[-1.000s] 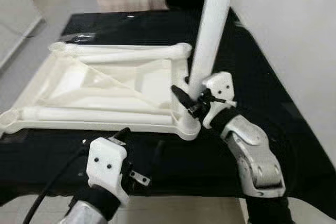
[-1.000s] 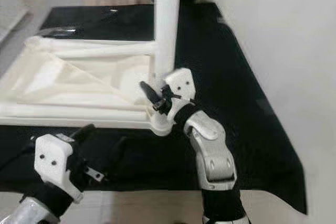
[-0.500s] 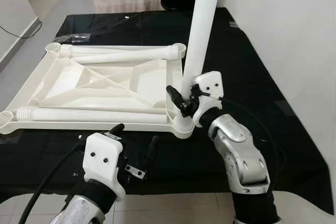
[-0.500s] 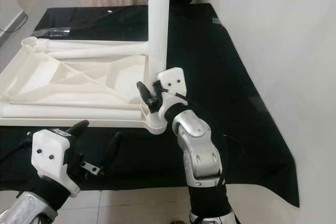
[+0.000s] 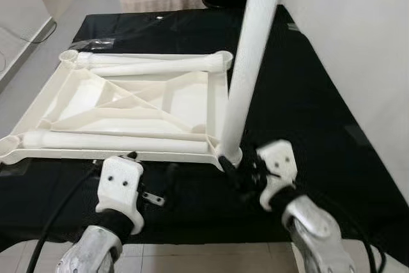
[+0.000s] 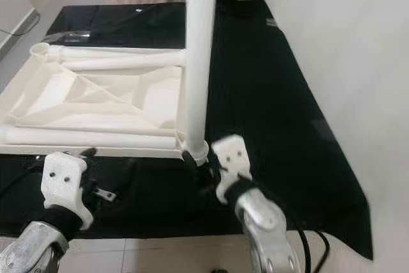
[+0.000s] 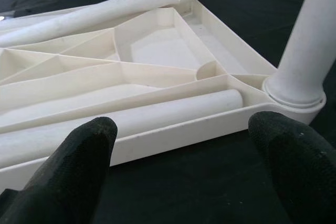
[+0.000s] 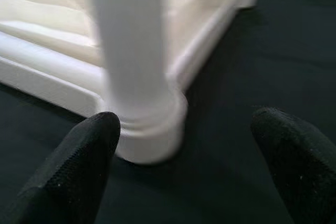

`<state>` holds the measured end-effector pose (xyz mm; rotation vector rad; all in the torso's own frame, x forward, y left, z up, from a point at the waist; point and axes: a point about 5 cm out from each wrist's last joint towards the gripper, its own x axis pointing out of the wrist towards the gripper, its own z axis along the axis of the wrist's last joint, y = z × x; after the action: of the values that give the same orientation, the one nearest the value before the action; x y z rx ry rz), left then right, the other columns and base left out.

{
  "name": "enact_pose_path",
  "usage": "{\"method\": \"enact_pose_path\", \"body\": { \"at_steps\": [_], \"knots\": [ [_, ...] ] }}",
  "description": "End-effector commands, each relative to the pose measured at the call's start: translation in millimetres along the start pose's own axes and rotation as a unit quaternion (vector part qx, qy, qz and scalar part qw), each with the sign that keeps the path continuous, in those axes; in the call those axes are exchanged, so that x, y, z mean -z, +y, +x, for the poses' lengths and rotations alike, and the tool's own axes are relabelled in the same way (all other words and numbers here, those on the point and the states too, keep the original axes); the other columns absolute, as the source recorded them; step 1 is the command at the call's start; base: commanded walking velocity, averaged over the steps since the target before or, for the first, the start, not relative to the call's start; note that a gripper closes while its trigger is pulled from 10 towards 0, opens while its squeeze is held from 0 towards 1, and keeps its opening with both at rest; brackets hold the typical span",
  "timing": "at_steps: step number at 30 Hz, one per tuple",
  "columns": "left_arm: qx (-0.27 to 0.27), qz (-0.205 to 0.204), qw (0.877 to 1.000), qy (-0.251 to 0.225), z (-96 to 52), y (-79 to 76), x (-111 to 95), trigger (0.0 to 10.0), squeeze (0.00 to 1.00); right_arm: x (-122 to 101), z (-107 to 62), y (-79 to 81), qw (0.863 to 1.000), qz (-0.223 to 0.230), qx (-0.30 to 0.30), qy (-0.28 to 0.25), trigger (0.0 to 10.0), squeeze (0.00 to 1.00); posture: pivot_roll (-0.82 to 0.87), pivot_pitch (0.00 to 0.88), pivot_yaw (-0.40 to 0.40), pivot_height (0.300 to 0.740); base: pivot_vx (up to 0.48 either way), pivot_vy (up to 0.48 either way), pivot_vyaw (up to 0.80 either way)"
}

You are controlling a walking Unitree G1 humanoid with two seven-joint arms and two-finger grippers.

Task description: Building children table

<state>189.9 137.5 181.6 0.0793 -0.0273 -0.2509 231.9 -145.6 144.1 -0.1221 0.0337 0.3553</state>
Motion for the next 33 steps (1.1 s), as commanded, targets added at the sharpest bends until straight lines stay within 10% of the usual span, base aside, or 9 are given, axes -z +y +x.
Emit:
{"method": "enact_pose_path", "body": {
  "at_steps": [1,2,3,33],
  "knots": [
    [-0.014,0.003,1.0,0.018,-0.9,3.5,10,10.0,0.0,-4,-6.7,-1.7,1.0,-0.004,0.014,-0.01,10.0,0.96,0.03,0.147,0.022,0.74,0.0,0.0,0.0],
    [-0.018,0.008,1.0,0.024,-0.9,4.5,14,10.0,0.0,-2,-9.8,-1.7,1.0,-0.001,0.02,-0.006,10.0,0.96,0.03,0.147,0.022,0.74,0.0,0.0,0.0],
    [-0.028,0.011,0.999,0.037,-0.8,6.4,21,10.0,0.0,-1,-11.1,-1.1,1.0,-0.002,0.02,-0.004,10.0,0.0,0.02,0.14,0.023,0.74,0.0,0.0,0.0],
    [-0.022,0.008,0.998,0.066,11.1,8.1,49,10.0,0.0,15,-19.4,-5.4,1.0,0.024,-0.002,0.012,10.0,0.0,0.01,0.071,0.018,0.74,0.0,0.439,0.0]
  ]
}}
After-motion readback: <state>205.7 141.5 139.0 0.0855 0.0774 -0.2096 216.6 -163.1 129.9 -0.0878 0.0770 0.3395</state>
